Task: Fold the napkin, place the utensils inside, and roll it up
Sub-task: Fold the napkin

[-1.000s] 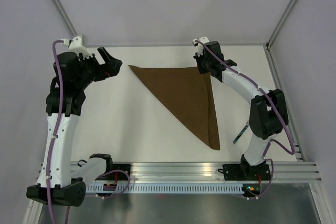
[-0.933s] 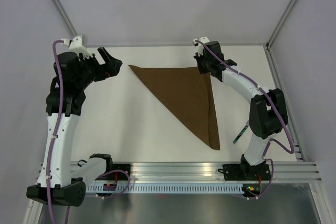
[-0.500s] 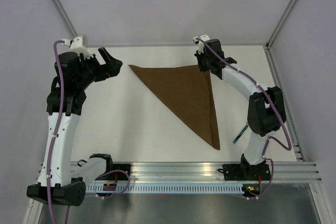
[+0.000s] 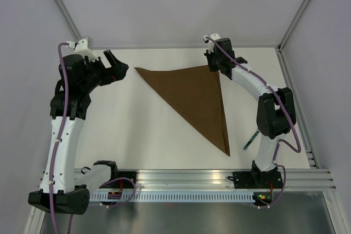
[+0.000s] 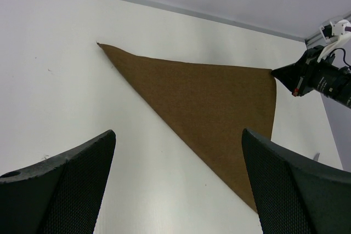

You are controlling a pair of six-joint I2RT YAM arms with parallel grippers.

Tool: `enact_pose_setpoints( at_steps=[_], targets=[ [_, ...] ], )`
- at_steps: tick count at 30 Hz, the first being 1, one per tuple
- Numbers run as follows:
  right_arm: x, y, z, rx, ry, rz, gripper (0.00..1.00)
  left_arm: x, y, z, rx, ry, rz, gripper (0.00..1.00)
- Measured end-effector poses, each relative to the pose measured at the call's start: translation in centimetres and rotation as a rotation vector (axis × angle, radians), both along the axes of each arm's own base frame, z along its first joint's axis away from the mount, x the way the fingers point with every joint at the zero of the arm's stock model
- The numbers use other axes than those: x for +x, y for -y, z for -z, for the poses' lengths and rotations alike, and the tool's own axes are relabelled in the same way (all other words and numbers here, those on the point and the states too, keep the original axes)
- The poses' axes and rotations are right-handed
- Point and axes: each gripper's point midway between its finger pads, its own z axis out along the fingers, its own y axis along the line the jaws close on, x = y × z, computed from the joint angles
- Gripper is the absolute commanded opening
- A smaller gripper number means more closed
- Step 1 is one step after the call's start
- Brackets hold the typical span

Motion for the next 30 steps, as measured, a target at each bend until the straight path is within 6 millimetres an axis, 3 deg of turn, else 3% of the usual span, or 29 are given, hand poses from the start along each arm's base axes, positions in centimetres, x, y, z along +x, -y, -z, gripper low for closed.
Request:
enact_pose_setpoints(
  at_steps=[9, 23, 30],
  targets=[
    [0.8, 0.7, -0.3, -0.001, 0.008, 0.016, 0.0, 0.0, 0.0, 0.1, 0.0, -0.002, 0.0, 1.0],
    [1.6, 1.1, 1.1, -0.017, -0.013, 0.024, 0.0, 0.4, 0.0, 0.5, 0.0, -0.009, 0.0, 1.0],
    [2.5, 1.6, 0.6, -0.016, -0.002, 0.035, 0.01, 0.6, 0.0, 0.9, 0.001, -0.018, 0.0, 1.0]
  ],
)
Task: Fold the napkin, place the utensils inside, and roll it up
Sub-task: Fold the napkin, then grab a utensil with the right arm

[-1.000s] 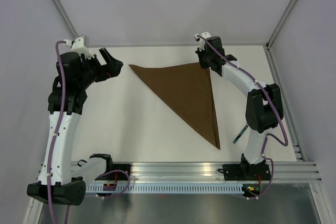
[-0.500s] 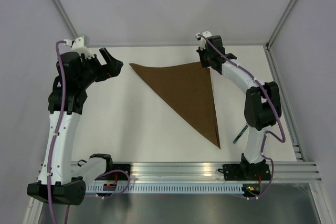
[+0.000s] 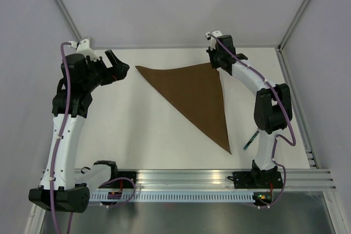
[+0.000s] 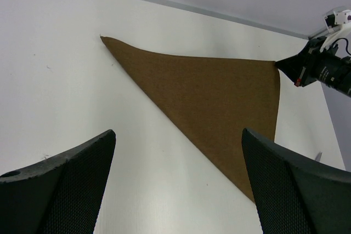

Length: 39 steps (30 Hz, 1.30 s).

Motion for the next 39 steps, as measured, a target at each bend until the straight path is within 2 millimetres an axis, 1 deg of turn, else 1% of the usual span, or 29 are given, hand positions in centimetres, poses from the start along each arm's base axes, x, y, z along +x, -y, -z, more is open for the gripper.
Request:
enact_pose_setpoints(
  at_steps=[10, 11, 12, 13, 14, 15, 17, 20, 23, 25, 26, 27, 29, 30, 31, 33, 34, 37, 39],
  targets=[
    [0.5, 0.1, 0.2, -0.002, -0.003, 0.006, 0.01, 0.1, 0.0, 0.0, -0.001, 0.004, 0.001, 1.0],
    [0.5, 0.1, 0.4, -0.003, -0.007, 0.006, 0.15, 0.1, 0.0, 0.0, -0.001, 0.004, 0.002, 1.0],
    [0.5, 0.1, 0.6, -0.004, -0.011, 0.007, 0.25, 0.1, 0.1, 0.1, -0.002, 0.003, 0.005, 1.0],
    [0.5, 0.1, 0.8, -0.005, -0.016, 0.008, 0.38, 0.1, 0.2, 0.2, -0.003, -0.001, 0.009, 1.0],
    [0.4, 0.2, 1.0, -0.004, -0.021, 0.01, 0.49, 0.1, 0.2, 0.4, -0.004, -0.004, 0.013, 1.0],
    [0.4, 0.2, 1.2, -0.009, -0.026, 0.009, 0.65, 0.0, 0.3, 0.6, -0.005, -0.009, 0.016, 1.0],
    [0.4, 0.4, 1.5, -0.017, -0.035, 0.012, 0.74, 0.0, 0.3, 1.0, -0.006, -0.018, 0.019, 1.0],
    [0.4, 1.0, 1.4, -0.029, -0.051, 0.026, 0.79, 0.0, 0.5, 1.5, -0.008, -0.028, 0.025, 1.0],
    [0.9, 2.1, 0.4, -0.026, -0.053, 0.052, 0.79, 0.1, 0.6, 2.1, -0.011, -0.035, 0.034, 1.0],
    [0.8, 3.4, -0.1, -0.017, -0.062, 0.076, 0.79, 0.0, 0.9, 2.7, -0.017, -0.041, 0.05, 1.0],
    [0.4, 4.2, -0.1, -0.018, -0.079, 0.089, 0.78, -0.2, 1.1, 3.1, -0.022, -0.045, 0.06, 1.0],
    [-0.3, 5.2, 0.0, -0.02, -0.097, 0.101, 0.78, -0.4, 1.3, 3.5, -0.029, -0.043, 0.069, 1.0],
    [-2.8, 7.2, 0.7, -0.034, -0.152, 0.119, 0.76, -1.2, 1.6, 4.4, -0.044, -0.054, 0.086, 1.0],
    [-4.8, 8.5, 1.5, -0.044, -0.198, 0.127, 0.74, -1.5, 1.7, 4.8, -0.051, -0.052, 0.091, 1.0],
    [-6.6, 9.4, 2.1, -0.051, -0.239, 0.128, 0.73, -1.9, 1.9, 5.2, -0.06, -0.052, 0.097, 1.0],
    [-10.9, 11.8, 3.4, -0.062, -0.351, 0.126, 0.7, -2.7, 2.2, 5.7, -0.079, -0.049, 0.109, 1.0],
    [-12.3, 12.8, 3.9, -0.067, -0.388, 0.128, 0.7, -3.0, 2.3, 5.9, -0.085, -0.048, 0.113, 1.0],
    [-17.1, 16.6, 5.5, -0.084, -0.511, 0.133, 0.69, -3.5, 2.7, 5.9, -0.109, -0.023, 0.129, 1.0],
    [-20.4, 18.6, 6.6, -0.091, -0.6, 0.129, 0.69, -3.8, 2.9, 5.8, -0.121, -0.012, 0.139, 1.0]
  ],
)
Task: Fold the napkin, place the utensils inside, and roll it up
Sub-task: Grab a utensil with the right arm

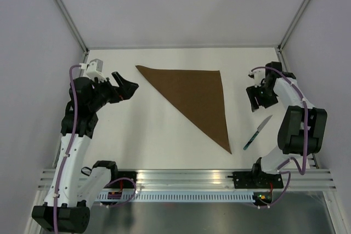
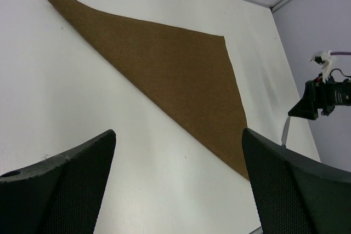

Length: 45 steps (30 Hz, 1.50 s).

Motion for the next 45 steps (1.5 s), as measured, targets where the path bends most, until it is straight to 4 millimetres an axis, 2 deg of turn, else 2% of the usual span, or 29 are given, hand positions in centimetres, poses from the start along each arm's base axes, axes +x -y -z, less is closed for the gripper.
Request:
enact_pose_setpoints(
  at_steps=[2, 9, 12, 16, 24, 29, 37, 45],
  targets=[
    [-2.5, 0.7, 0.8, 0.006, -0.071, -0.024, 0.69, -0.2, 0.2, -0.3, -0.011, 0.014, 0.007, 1.0],
    [-10.4, -0.3, 4.0, 0.056, -0.3, -0.163, 0.76, -0.4, 0.5, -0.7, -0.033, 0.051, 0.022, 1.0],
    [-12.4, -0.1, 4.9, 0.076, -0.356, -0.17, 0.78, -0.3, 0.6, -0.2, -0.04, 0.044, 0.021, 1.0],
    [-13.9, 0.1, 5.7, 0.088, -0.396, -0.168, 0.79, -0.2, 0.7, 0.3, -0.048, 0.038, 0.022, 1.0],
    [-14.9, 0.2, 6.5, 0.095, -0.423, -0.175, 0.72, 0.1, 0.7, 0.3, -0.05, 0.047, 0.023, 1.0],
    [-14.6, 0.6, 6.9, 0.076, -0.422, -0.168, 0.71, 0.2, 0.7, 0.4, -0.05, 0.046, 0.023, 1.0],
    [-13.9, 1.1, 7.0, 0.048, -0.419, -0.136, 0.69, 0.4, 0.7, 0.6, -0.049, 0.039, 0.022, 1.0],
    [-11.9, 1.6, 7.1, 0.031, -0.395, -0.101, 0.69, 0.4, 0.7, 0.4, -0.05, 0.046, 0.022, 1.0]
  ],
)
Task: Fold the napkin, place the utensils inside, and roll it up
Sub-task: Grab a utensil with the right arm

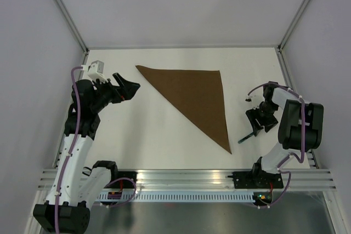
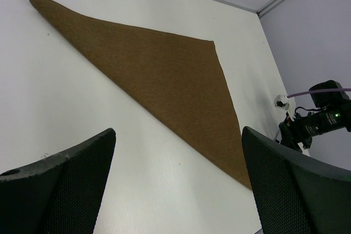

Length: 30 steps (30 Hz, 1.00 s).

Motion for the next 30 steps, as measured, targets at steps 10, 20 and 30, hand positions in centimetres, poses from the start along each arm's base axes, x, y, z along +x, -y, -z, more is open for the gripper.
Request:
enact_pose_setpoints(
  at_steps=[10, 20, 30],
  targets=[
    [3.7, 0.6, 0.0, -0.019, 0.071, 0.025, 0.68, 0.0, 0.0, 0.0, 0.0, 0.0, 0.0, 1.0],
    [7.1, 1.4, 0.1, -0.048, 0.138, 0.037, 0.68, 0.0, 0.0, 0.0, 0.0, -0.002, 0.0, 1.0],
    [10.4, 0.7, 0.1, -0.057, 0.184, 0.018, 0.68, 0.1, 0.0, 0.2, 0.001, -0.006, 0.0, 1.0]
  ],
)
